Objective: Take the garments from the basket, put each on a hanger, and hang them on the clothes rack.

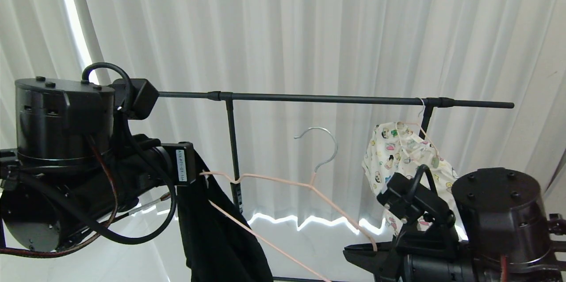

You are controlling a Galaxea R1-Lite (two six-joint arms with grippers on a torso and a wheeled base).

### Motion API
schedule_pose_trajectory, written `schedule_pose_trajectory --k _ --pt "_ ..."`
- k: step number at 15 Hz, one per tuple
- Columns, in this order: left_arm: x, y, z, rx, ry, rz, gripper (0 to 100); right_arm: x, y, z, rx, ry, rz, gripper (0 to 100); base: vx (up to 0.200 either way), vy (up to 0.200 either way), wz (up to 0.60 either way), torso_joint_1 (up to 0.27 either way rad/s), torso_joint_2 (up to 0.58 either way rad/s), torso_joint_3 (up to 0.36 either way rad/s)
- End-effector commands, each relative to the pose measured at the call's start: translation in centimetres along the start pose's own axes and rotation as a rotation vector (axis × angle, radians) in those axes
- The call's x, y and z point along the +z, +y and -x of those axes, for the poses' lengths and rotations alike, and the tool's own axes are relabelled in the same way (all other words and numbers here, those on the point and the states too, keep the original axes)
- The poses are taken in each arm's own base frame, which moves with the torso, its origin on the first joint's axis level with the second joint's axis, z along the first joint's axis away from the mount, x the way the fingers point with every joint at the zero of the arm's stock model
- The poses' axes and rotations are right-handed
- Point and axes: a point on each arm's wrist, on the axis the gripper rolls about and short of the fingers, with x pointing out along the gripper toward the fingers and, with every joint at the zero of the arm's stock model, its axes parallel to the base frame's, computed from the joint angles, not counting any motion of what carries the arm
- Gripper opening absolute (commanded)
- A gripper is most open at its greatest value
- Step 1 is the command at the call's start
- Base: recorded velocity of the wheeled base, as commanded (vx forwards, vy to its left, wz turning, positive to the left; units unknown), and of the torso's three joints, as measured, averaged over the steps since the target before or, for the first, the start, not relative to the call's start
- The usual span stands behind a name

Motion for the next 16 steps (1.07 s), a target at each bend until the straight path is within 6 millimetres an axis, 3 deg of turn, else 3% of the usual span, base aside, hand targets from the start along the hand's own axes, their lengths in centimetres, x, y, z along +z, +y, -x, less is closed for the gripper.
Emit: schedule_pose_trajectory --k 1,9,16 --pt "-0.3 0.1 0.0 0.004 0.008 -0.002 0 0.5 0.0 1.4 0.009 -0.047 0.0 0 0.0 0.0 0.0 0.0 0.0 0.0" --pt "-0.1 -1.5 1.7 -0.097 -0.026 -0.02 0 0.7 0.1 0.7 0.069 -0.027 -0.001 0 0.0 0.0 0.0 0.0 0.0 0.0" --pt "-0.9 0.4 3.4 -0.226 -0.043 -0.188 0 0.4 -0.2 0.9 0.164 0.044 -0.012 0 0.0 0.0 0.0 0.0 0.0 0.0"
